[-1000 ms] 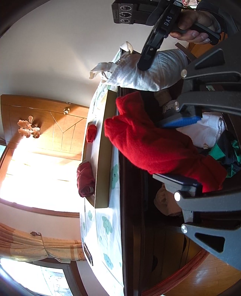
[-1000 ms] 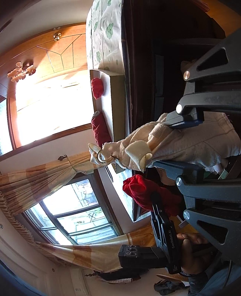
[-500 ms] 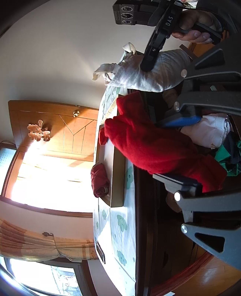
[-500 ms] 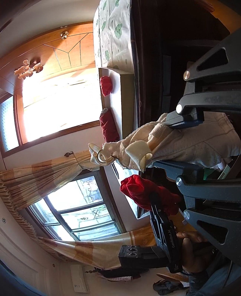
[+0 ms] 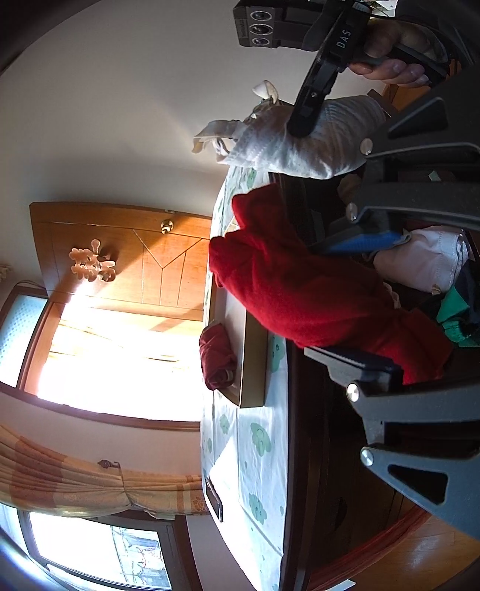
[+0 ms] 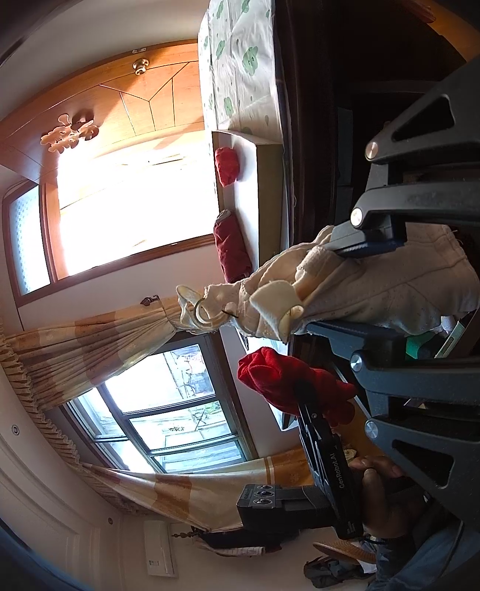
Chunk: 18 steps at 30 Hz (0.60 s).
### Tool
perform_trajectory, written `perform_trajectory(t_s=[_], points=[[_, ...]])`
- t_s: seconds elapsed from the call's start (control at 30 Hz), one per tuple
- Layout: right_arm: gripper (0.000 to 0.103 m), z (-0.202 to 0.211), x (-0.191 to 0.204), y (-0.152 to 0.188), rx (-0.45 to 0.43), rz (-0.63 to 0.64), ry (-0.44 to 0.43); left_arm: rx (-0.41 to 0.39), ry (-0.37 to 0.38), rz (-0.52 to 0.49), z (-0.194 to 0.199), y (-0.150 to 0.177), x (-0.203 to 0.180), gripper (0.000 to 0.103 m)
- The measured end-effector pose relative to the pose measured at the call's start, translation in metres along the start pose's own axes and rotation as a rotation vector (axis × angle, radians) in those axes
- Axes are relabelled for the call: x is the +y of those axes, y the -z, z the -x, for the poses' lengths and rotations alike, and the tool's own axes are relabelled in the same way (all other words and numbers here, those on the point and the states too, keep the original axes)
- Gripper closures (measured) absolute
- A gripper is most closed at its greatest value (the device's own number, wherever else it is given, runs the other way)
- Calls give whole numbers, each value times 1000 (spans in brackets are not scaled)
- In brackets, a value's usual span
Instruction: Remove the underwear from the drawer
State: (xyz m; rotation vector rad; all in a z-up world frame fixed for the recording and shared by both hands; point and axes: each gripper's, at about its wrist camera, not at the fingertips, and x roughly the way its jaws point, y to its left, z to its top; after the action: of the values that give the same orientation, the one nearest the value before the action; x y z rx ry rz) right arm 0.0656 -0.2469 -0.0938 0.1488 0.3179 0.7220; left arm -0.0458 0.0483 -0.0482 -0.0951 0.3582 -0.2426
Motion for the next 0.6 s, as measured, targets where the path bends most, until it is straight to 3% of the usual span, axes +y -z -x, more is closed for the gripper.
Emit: perform_trajectory(t_s=[0.6], points=[[70,-11,-3,-3,17,-5,-39,-26,-13,-17,-9,-6,7,60]])
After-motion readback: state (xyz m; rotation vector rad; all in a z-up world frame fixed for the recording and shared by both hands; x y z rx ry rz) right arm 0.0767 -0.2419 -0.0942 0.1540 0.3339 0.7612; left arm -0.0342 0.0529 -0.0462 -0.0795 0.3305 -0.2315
